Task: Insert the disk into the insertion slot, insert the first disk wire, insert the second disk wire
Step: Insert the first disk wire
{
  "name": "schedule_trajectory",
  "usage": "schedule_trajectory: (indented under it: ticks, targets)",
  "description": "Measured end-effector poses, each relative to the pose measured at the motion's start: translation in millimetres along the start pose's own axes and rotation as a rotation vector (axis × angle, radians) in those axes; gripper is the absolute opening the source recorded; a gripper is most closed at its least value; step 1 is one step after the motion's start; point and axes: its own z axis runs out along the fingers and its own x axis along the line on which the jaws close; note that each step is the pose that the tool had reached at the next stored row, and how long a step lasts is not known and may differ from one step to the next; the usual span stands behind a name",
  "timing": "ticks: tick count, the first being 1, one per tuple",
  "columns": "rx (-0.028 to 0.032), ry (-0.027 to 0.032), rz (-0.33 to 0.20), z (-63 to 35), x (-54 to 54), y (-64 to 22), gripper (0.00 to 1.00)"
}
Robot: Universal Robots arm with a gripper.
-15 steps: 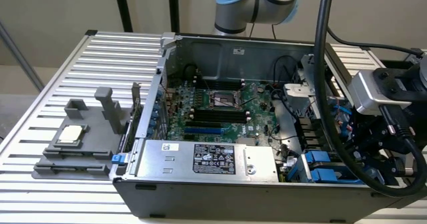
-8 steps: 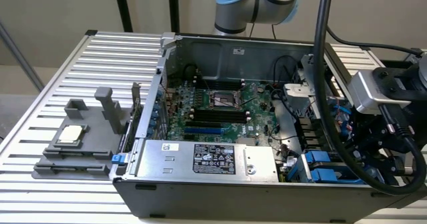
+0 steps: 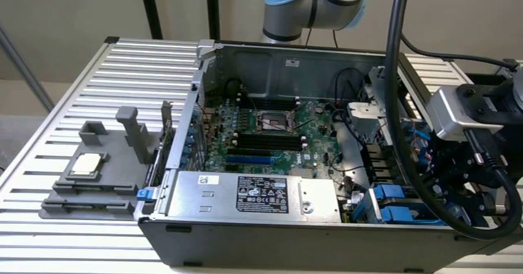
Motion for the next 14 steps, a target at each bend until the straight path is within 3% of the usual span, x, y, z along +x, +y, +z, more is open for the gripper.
schedule_trajectory:
  ticks: [14]
  targets:
    - [0.0000,0.0009,0.000,4.1,-0.1,-0.6,0.16]
